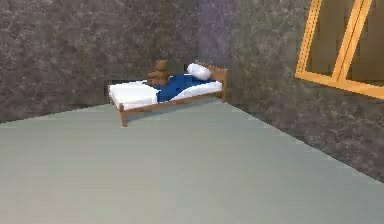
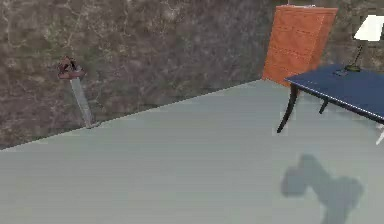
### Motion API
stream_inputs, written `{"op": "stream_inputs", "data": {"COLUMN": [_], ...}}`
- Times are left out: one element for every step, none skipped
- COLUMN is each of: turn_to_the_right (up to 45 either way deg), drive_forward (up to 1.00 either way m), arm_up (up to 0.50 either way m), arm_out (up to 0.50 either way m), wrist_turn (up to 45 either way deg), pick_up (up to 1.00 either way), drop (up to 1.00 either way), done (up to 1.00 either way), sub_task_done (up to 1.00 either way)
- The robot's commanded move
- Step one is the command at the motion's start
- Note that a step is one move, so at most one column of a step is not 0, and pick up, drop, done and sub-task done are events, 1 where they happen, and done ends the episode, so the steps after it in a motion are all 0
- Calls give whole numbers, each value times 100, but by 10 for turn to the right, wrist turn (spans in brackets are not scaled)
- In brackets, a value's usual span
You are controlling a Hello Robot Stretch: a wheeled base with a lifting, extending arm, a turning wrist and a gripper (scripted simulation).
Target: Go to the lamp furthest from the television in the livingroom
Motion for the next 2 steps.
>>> {"op": "stream_inputs", "data": {"turn_to_the_right": [-450, -450], "drive_forward": [0, 0], "arm_up": [0, 0], "arm_out": [0, 0], "wrist_turn": [0, 0], "pick_up": [0, 0], "drop": [0, 0], "done": [0, 0], "sub_task_done": [0, 0]}}
